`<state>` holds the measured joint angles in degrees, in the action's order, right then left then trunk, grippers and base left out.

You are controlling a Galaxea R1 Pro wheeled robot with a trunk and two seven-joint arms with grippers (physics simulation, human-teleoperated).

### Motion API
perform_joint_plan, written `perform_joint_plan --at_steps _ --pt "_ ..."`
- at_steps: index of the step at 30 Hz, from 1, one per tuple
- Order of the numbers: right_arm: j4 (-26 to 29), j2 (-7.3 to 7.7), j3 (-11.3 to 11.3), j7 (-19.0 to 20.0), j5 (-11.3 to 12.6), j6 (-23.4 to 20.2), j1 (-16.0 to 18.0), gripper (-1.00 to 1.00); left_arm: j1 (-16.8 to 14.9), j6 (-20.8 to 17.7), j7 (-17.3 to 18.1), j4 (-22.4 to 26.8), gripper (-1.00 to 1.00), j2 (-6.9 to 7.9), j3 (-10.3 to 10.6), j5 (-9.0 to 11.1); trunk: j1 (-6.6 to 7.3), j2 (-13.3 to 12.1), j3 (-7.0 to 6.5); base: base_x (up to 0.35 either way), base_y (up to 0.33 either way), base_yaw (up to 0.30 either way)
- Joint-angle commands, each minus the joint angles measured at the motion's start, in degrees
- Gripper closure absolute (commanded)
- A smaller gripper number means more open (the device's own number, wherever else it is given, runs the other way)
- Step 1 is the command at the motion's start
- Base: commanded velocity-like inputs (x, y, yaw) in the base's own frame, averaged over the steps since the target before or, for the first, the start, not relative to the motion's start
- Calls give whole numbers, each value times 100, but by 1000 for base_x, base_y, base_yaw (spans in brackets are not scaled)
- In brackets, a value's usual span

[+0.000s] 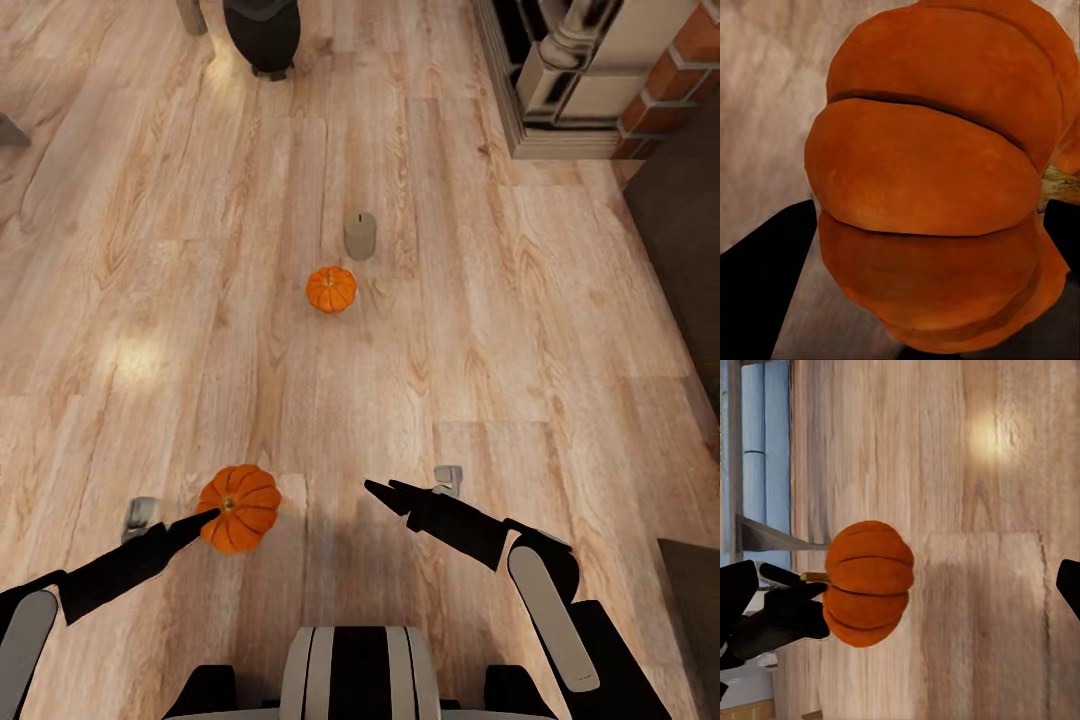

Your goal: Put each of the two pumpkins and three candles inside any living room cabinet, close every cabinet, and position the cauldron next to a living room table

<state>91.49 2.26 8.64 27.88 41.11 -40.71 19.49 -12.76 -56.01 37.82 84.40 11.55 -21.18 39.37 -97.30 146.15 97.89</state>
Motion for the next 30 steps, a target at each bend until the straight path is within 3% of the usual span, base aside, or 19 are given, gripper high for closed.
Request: perform_joint_plan --at_steps 1,4,6,14,26,30 --pt "1 3 -1 -2 15 -25 2 -100 0 -65 209 3 100 46 -102 -61 3 0 -20 0 0 0" --pt "0 3 -8 -2 12 -25 2 -100 0 -135 394 6 100 85 -398 -61 11 -5 -87 0 0 0" --pt "-2 3 -10 -3 11 -25 2 -100 0 -228 423 6 100 91 -478 -61 16 -7 -131 0 0 0" --pt "-9 3 18 -10 25 350 -2 -100 0 -305 436 7 100 89 -516 -61 36 -18 -308 0 0 0" --pt "-9 3 -20 -2 80 415 -23 -100 1 -306 443 7 100 180 -709 -44 67 -34 -574 0 0 0" --pt "-9 3 -17 -2 77 417 -23 -100 1 -306 447 7 100 202 -739 132 70 -35 -596 0 0 0"
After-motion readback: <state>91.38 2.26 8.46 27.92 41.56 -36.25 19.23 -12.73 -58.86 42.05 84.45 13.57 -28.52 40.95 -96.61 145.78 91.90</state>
